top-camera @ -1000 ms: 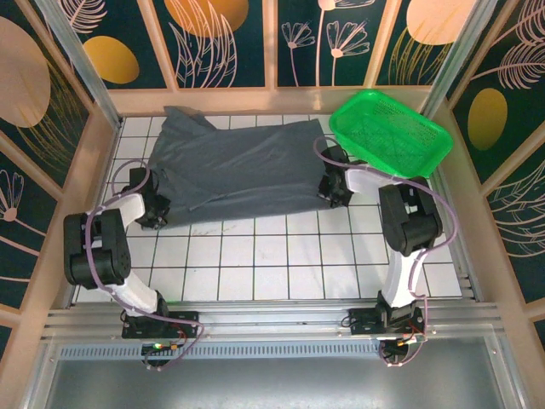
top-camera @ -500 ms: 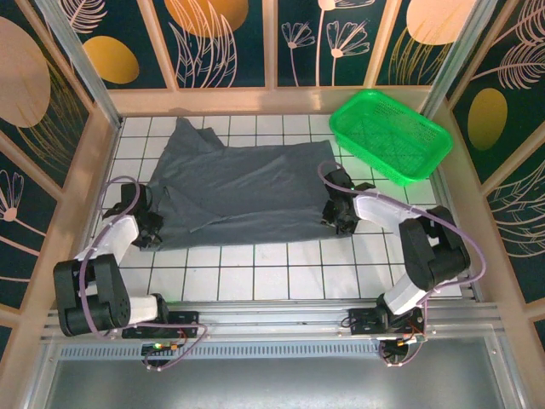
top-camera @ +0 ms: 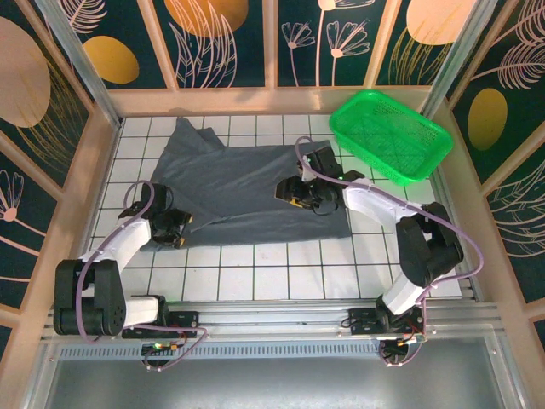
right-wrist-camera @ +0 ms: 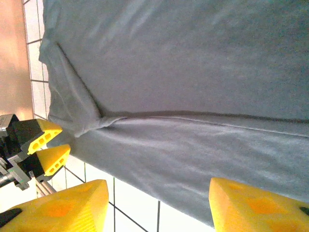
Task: Fold and stack the t-shirts
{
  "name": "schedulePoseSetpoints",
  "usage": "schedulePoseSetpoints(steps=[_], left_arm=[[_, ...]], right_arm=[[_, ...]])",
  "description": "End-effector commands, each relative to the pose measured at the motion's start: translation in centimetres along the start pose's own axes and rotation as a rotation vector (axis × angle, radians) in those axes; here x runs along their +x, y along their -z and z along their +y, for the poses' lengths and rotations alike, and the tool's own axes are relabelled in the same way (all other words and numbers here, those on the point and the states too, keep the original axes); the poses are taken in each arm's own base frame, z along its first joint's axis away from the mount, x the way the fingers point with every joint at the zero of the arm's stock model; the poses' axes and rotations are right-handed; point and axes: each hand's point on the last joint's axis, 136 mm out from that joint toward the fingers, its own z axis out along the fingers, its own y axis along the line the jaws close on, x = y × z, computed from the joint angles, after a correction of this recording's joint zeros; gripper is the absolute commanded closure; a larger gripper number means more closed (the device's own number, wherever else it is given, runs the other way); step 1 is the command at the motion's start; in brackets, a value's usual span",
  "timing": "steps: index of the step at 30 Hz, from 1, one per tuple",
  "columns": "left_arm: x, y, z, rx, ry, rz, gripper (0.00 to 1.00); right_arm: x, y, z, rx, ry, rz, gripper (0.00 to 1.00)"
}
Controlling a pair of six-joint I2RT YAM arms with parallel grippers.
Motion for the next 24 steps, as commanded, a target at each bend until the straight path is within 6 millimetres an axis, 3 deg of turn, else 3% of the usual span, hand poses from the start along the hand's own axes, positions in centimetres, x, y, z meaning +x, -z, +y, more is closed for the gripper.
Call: schedulePoseSetpoints(steps=[1, 5, 12, 17, 20, 24], left_arm=[[0.7, -0.9, -0.7, 0.028, 0.043, 0.041, 0.42], [0.9, -1.4, -0.8, 0.029, 0.047, 0.047, 0.47], [0.9, -1.9, -1.0, 0.033, 0.043, 0.051, 0.65], [0.9, -2.1, -1.5, 0.044, 0.037, 0.057, 0.82], [0.6, -1.8, -2.2, 0.050, 0.020, 0.048, 1.00], [0.3, -1.4, -3.4, 0.075, -0.003, 0.036, 1.00]], right_arm=[[-0.6, -0.2, 1.1, -0.037, 0.019, 0.000, 0.42], [-0.6, -0.1, 0.9, -0.027, 0.013, -0.005, 0.42], [0.0, -0.2, -0.2, 0.003, -0.007, 0.001, 0.43], [-0.2, 0.0, -0.1, 0.005, -0.013, -0.008, 0.44], [-0.6, 0.1, -0.1, 0.011, -0.015, -0.019, 0.44], [-1.1, 0.4, -0.1, 0.018, -0.019, -0.035, 0.45]])
